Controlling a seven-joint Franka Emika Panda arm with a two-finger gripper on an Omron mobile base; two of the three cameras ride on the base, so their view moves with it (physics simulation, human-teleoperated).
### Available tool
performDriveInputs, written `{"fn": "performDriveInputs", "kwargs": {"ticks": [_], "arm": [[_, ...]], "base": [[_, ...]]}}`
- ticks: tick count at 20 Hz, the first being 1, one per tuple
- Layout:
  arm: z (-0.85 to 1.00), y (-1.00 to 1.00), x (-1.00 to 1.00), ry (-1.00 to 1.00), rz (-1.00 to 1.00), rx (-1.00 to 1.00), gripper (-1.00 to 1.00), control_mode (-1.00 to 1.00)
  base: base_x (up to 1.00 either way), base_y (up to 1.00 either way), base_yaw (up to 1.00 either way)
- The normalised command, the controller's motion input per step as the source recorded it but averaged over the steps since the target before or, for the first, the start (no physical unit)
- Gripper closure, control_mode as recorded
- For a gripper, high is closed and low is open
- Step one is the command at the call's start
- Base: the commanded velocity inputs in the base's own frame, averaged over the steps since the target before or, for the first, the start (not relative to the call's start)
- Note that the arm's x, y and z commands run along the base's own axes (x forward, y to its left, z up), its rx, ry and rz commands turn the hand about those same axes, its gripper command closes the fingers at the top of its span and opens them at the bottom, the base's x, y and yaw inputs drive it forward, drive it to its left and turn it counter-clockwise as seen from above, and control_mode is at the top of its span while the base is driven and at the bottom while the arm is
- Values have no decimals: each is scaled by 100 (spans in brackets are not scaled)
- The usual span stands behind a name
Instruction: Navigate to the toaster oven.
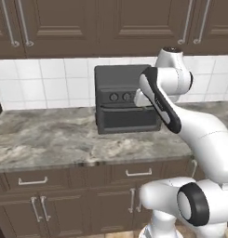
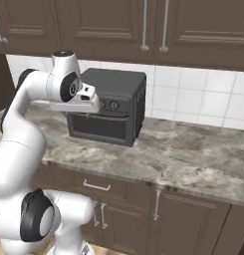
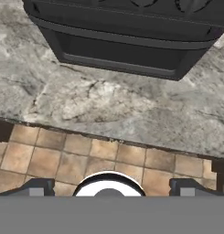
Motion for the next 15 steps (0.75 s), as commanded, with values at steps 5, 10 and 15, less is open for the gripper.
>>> {"fn": "performDriveInputs", "kwargs": {"ticks": [5, 10, 15], "arm": [[0, 0, 0, 0, 0, 0, -100, 100], [0, 0, 0, 0, 0, 0, -100, 100], [0, 0, 0, 0, 0, 0, -100, 100]], "base": [[55, 55, -10], [50, 10, -6], [71, 11, -3]]}}
